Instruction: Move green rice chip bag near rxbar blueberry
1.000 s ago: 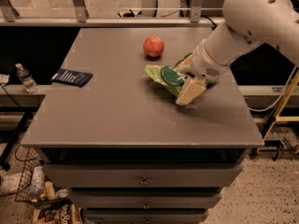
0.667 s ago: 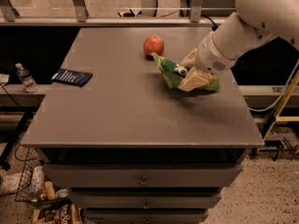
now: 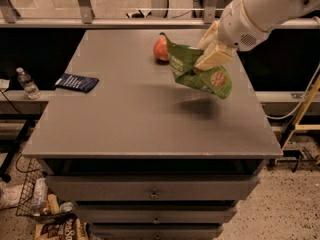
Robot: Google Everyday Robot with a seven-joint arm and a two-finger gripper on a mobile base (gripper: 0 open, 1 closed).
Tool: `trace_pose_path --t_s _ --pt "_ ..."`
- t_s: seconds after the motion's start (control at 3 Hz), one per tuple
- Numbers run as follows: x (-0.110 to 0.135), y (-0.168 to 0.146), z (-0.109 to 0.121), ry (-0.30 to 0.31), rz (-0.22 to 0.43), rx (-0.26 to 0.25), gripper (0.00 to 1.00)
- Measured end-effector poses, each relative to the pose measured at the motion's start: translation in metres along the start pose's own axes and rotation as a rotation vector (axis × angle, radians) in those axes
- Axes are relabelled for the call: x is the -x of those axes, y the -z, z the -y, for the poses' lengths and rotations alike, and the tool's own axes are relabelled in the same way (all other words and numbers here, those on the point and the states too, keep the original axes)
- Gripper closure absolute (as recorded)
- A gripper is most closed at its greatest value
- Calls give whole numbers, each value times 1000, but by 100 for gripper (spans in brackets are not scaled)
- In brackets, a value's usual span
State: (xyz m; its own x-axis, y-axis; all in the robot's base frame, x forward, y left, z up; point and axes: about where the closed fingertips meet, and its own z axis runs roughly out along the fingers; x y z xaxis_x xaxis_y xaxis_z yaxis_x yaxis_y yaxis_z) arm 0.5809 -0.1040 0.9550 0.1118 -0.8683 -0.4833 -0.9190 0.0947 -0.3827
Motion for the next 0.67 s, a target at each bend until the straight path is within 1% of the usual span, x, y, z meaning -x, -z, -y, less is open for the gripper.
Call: trace_pose_path --t_s 0.33,0.67 --pt "0 0 0 1 0 1 100" --pt "11 -10 -2 34 4 29 100"
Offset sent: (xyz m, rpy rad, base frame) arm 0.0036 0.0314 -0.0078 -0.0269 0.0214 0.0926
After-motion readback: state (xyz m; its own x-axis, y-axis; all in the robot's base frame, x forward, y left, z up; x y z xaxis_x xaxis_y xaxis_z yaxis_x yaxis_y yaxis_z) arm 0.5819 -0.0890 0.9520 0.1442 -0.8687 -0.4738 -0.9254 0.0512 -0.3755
